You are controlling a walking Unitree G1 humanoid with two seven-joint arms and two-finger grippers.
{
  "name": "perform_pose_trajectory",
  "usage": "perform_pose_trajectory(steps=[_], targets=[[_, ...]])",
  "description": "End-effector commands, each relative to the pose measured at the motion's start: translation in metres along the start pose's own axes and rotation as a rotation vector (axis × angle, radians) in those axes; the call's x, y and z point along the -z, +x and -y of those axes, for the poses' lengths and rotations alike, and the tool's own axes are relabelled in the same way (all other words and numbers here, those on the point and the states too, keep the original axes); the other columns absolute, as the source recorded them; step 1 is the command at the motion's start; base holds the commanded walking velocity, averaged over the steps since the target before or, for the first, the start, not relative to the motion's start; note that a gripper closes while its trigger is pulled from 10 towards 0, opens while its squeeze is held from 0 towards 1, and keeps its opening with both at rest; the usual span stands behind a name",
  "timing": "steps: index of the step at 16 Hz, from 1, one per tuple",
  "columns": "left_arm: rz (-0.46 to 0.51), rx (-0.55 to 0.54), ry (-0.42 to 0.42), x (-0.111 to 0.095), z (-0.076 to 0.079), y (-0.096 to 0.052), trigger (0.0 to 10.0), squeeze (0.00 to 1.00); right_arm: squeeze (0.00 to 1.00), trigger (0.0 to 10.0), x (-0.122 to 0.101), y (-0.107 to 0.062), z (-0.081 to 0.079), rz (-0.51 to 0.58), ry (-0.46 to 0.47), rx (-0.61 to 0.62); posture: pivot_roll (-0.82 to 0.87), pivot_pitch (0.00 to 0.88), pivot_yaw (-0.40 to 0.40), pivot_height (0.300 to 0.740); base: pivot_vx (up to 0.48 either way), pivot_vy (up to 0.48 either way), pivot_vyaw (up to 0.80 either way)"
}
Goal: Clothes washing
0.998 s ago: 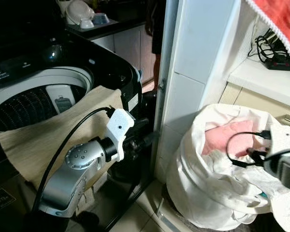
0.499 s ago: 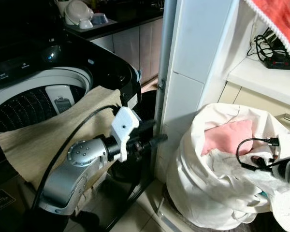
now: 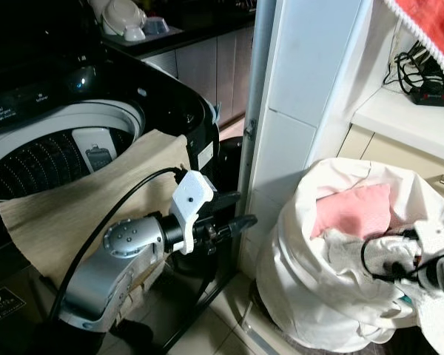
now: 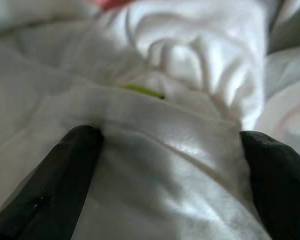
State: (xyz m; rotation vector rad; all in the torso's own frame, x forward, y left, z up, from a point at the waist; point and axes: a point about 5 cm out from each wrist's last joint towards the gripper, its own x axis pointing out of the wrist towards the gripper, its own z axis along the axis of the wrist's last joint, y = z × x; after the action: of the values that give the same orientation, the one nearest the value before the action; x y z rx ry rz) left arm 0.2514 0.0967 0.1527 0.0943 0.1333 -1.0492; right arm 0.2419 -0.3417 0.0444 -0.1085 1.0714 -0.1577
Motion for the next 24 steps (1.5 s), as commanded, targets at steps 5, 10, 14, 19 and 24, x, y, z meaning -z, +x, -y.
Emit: perform_pose_trajectory(steps=[5,10,14,19,24], targets=[[-0.018,0.042,-0.01,0.001,0.003,0.003,10.0,0.0,0.0,0.0,0.004,0.002,0.005,-0.051,-0.061,-0.033,-0.15,0.0,0.004,0.74,0.0,0.0,0.0],[-0.038,0.068,0.001,0.004,0.004,0.003,10.0,0.0,0.0,0.0,0.003,0.003,0.006,-0.058,-0.091,-0.045,-0.14,0.0,0.002,0.74,0.0,0.0,0.0],[-0.047,0.076,0.005,0.005,0.005,0.001,10.0,0.0,0.0,0.0,0.005,0.004,0.004,-0.056,-0.1,-0.079,-0.14,0.0,0.008,0.74,0.0,0.0,0.0],[-0.042,0.062,0.015,0.006,0.004,0.002,10.0,0.0,0.0,0.0,0.0,0.003,0.006,-0.004,-0.074,-0.089,-0.14,0.0,0.009,0.74,0.0,0.0,0.0],[-0.028,0.032,0.027,0.004,0.002,0.002,10.0,0.0,0.0,0.0,-0.017,-0.007,0.012,0.101,-0.005,-0.117,-0.15,0.0,0.01,0.74,0.0,0.0,0.0]])
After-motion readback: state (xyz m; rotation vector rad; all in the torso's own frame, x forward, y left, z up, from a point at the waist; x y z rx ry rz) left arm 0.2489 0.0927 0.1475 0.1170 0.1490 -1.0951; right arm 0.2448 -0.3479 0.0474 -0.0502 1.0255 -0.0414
